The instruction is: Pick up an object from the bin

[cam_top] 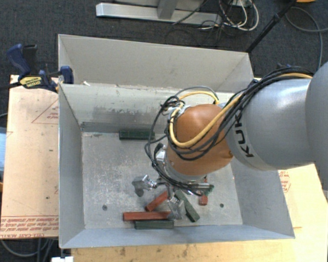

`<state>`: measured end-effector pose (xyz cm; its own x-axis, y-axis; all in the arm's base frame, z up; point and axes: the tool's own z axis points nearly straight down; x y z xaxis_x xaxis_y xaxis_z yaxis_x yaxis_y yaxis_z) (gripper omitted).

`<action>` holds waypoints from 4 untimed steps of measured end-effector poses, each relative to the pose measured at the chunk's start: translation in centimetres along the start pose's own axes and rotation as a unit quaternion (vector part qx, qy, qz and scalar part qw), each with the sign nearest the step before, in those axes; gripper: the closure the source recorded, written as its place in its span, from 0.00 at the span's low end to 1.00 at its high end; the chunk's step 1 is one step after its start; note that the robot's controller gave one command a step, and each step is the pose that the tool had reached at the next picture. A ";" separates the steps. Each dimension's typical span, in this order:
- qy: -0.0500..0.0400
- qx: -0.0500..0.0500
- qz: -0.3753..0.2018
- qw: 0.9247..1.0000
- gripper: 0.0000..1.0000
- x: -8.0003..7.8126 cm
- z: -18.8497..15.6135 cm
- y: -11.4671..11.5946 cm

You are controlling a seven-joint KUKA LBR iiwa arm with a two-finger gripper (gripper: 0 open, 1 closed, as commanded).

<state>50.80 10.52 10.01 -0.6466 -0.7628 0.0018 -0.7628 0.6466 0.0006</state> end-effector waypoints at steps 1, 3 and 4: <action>-0.001 0.000 -0.004 1.000 0.00 2.3 -0.3 -1.5; -0.001 -0.001 -0.007 1.000 0.00 2.7 3.1 -2.5; -0.005 0.003 -0.005 1.000 1.00 2.5 2.8 -2.8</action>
Offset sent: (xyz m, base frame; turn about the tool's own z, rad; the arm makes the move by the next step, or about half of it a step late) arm -0.0033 -0.0261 0.0034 -0.0143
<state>51.31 6.75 7.17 -0.6383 -0.7698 -0.0077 -0.7697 0.6383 -0.0051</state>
